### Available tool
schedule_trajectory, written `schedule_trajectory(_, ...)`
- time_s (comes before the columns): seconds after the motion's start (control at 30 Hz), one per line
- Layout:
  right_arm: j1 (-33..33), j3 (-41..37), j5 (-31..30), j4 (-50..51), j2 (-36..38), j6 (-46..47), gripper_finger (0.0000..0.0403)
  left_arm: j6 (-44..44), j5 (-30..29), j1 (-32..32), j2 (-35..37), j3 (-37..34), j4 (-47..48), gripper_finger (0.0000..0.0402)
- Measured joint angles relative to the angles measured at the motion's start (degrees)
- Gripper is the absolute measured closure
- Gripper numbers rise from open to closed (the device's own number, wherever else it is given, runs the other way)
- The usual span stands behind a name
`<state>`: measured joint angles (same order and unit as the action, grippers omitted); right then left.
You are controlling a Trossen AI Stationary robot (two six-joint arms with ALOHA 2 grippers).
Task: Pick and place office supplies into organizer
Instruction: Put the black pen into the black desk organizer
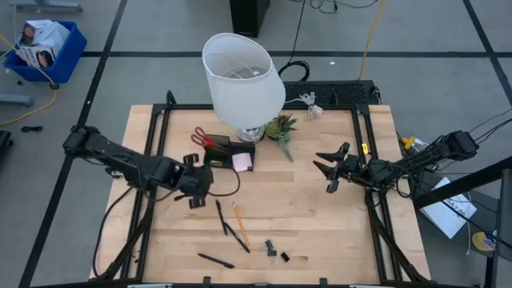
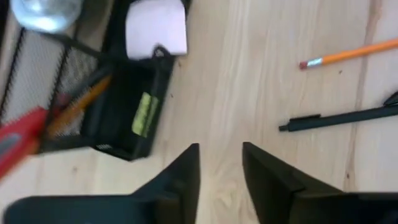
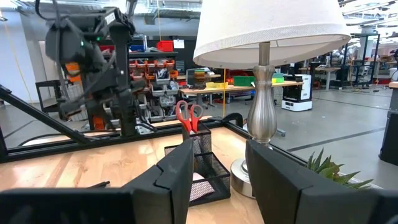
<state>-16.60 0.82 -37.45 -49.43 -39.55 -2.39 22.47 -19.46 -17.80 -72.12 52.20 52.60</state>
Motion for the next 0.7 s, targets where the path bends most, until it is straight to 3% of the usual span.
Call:
schedule_trajectory(0.17, 0.02, 0.01, 0.01, 0.01, -0.01, 0.0, 0.0261, 10.0, 0.51, -4.63, 0.02, -4.9, -7.77, 0.0204)
schedule_trajectory(0.3, 0.0, 0.01, 0.02, 0.01, -0.01, 0.0, 0.0261, 11.27, 2.45, -10.55, 0.02, -8.77, -19.13, 0.0175)
schedule_trajectory(0.4, 0.0, 0.01, 0.02, 0.01, -0.02, 0.0, 0.0261, 12.12, 2.93, -15.85, 0.02, -11.38, -29.52, 0.0168)
schedule_trajectory(0.53, 0.01, 0.01, 0.01, 0.02, -0.01, 0.0, 0.0261, 6.52, 2.53, -23.51, 0.02, -15.65, -44.75, 0.0167)
schedule_trajectory(0.7, 0.0, 0.02, 0.0, 0.02, -0.02, 0.0, 0.0261, 5.85, -5.72, -30.47, 0.02, -20.03, -55.72, 0.0167)
